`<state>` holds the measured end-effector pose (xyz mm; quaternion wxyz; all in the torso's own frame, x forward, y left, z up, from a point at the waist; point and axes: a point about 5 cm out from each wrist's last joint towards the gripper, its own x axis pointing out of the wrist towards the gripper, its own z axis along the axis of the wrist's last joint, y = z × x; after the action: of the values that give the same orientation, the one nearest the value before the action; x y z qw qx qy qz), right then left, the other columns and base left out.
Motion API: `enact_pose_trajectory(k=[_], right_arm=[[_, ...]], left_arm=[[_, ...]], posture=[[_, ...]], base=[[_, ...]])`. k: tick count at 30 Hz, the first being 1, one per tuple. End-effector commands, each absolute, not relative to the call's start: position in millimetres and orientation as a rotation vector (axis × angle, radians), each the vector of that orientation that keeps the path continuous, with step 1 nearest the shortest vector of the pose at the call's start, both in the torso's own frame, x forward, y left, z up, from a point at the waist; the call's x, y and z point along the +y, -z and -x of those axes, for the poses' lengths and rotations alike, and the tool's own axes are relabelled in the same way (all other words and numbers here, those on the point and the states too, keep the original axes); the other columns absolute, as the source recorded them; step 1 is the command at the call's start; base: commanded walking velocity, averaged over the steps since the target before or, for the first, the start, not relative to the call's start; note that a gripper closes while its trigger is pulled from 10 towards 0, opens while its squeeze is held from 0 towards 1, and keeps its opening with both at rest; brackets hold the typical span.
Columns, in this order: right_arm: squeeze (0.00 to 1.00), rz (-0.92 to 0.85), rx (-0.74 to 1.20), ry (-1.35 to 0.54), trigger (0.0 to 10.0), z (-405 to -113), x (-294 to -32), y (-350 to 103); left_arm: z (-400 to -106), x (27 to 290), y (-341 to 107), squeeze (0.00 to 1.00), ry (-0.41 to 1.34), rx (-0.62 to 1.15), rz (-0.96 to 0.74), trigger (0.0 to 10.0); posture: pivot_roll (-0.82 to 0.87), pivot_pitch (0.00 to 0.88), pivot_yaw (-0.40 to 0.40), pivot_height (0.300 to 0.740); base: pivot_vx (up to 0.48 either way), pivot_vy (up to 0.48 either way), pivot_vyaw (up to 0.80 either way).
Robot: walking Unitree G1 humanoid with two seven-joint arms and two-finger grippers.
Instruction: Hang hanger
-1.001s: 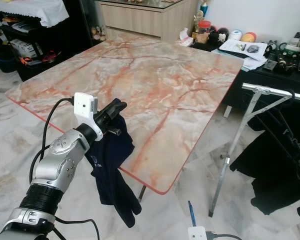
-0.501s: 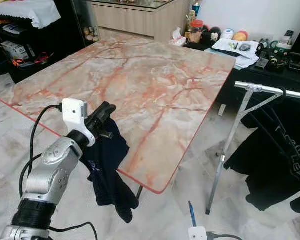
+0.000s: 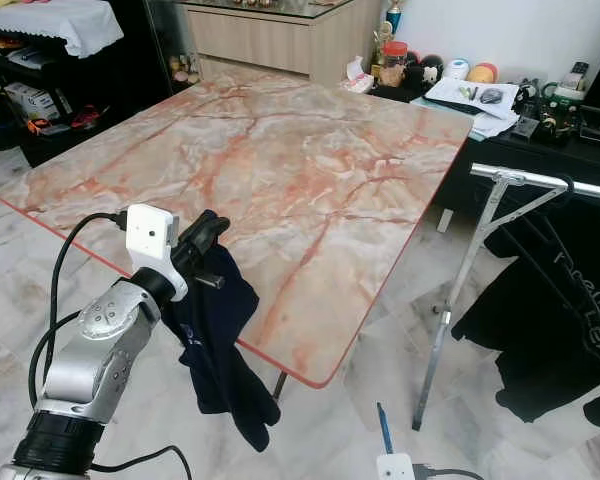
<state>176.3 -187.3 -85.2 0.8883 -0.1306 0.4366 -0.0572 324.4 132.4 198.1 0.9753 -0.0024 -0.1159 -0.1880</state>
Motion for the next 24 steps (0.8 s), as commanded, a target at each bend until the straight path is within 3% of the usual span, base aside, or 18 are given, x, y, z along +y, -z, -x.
enact_pose_trajectory(k=[1, 6, 24], right_arm=[[0.00, 0.265, 0.921, 0.112, 10.0, -173.1, -185.4, 87.1], [0.00, 0.263, 0.922, 0.115, 10.0, -172.7, -185.3, 87.2], [0.00, 0.263, 0.927, 0.118, 10.0, -171.9, -186.3, 87.6]], left_arm=[[-321.8, 132.0, -204.4, 0.00, 0.384, -0.257, -0.004, 10.0], [-320.3, 131.0, -204.6, 0.00, 0.395, -0.257, -0.007, 10.0], [-319.6, 129.1, -208.2, 0.00, 0.410, -0.257, 0.000, 10.0]], posture=[[0.10, 0.053, 0.054, 0.740], [0.10, 0.052, 0.056, 0.740], [0.11, 0.075, 0.050, 0.740]], base=[[0.000, 0.000, 0.00], [0.097, 0.000, 0.00], [0.319, 0.000, 0.00]])
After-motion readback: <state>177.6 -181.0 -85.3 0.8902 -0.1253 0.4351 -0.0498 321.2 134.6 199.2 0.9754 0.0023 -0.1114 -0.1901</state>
